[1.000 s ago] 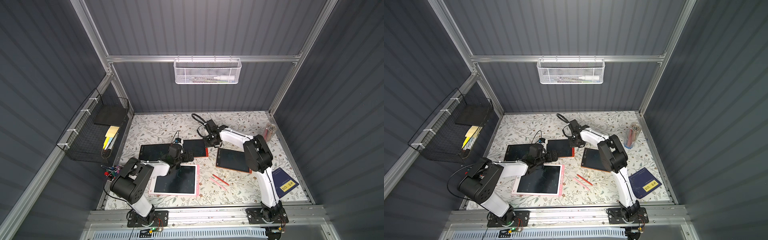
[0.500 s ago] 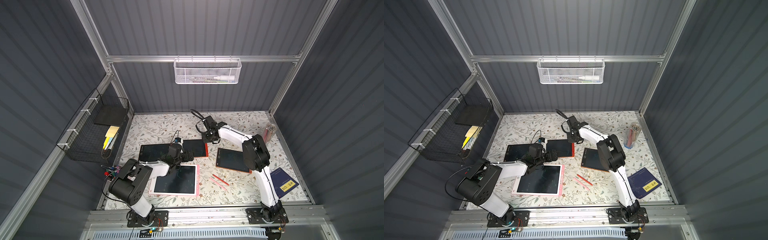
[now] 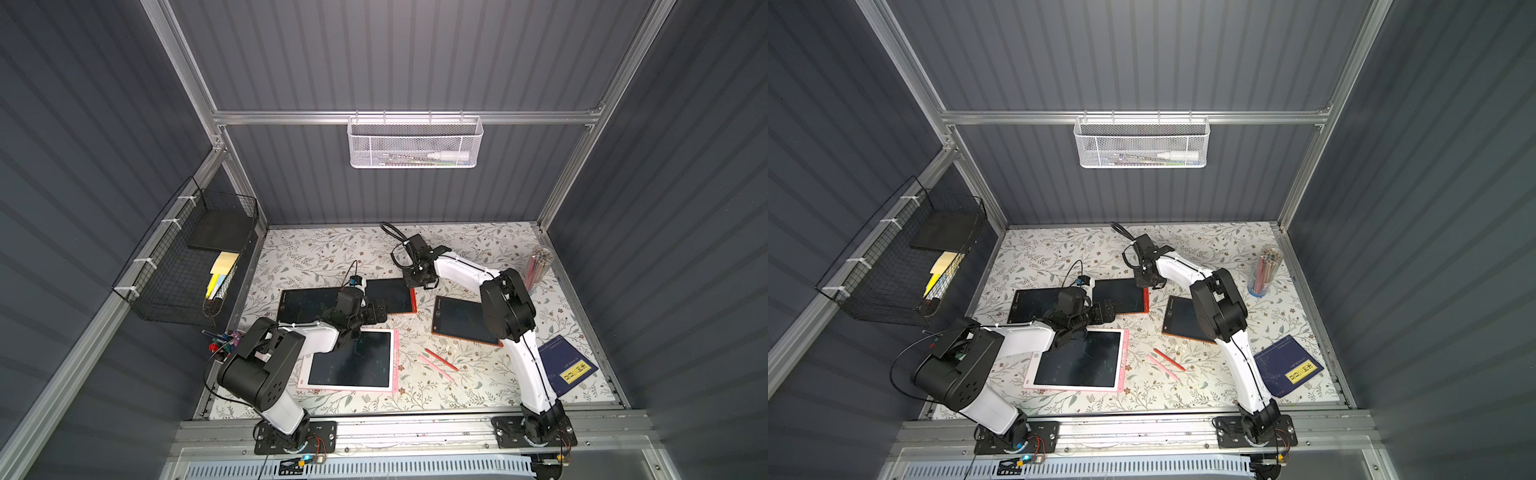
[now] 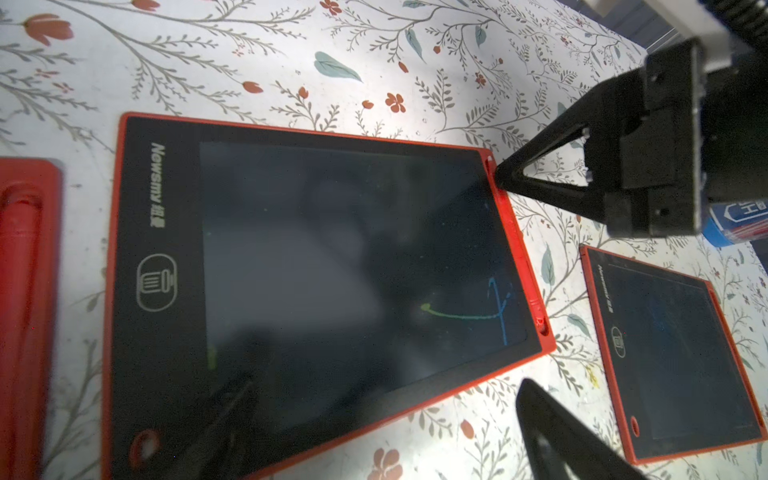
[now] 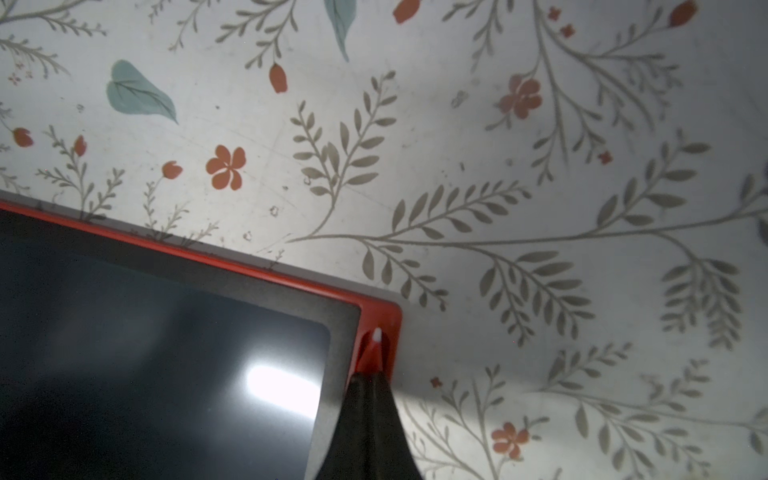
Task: Place the stylus back onto the writing tablet
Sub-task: Place the stylus on the writing tablet.
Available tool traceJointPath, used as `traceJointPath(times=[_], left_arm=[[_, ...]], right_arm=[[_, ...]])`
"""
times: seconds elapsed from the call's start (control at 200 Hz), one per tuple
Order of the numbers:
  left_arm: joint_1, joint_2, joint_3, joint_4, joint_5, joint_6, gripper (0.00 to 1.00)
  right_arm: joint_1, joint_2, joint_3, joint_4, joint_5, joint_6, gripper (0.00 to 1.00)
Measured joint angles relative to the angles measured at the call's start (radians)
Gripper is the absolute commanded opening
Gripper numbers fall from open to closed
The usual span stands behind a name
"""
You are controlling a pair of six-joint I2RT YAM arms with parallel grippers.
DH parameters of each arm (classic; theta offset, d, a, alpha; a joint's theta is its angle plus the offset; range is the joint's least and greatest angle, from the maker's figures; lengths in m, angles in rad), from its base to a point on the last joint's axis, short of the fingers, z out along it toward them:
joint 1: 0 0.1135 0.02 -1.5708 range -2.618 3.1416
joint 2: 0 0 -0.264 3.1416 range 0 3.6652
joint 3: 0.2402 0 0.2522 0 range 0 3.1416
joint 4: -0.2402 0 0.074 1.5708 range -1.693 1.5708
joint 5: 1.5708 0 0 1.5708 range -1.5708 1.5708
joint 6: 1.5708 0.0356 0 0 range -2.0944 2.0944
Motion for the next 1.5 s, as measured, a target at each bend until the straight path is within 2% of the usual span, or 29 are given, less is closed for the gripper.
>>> traceJointPath(times=[0.83, 1.141, 1.286, 1.501], left_arm=[[-0.002, -0.06, 0.035, -0.089, -0.011, -0.009, 0.99], [-0.071, -0.075, 0.066, -0.171, -0.05, -0.061, 0.99], [-0.1, -0.075, 0.072, -0.221, -0.076, -0.096, 0.99], [-0.14, -0.065, 0.113, -0.299, -0.126, -0.132, 0.99]], right_arm=[[-0.001, 0.006, 0.002, 0.021, -0.01, 0.002, 0.0], [-0.004, -0.045, -0.049, 0.024, -0.022, 0.004, 0.0], [-0.004, -0.149, -0.106, 0.027, -0.037, 0.004, 0.05], [-0.005, -0.339, -0.253, 0.072, -0.064, 0.019, 0.24]])
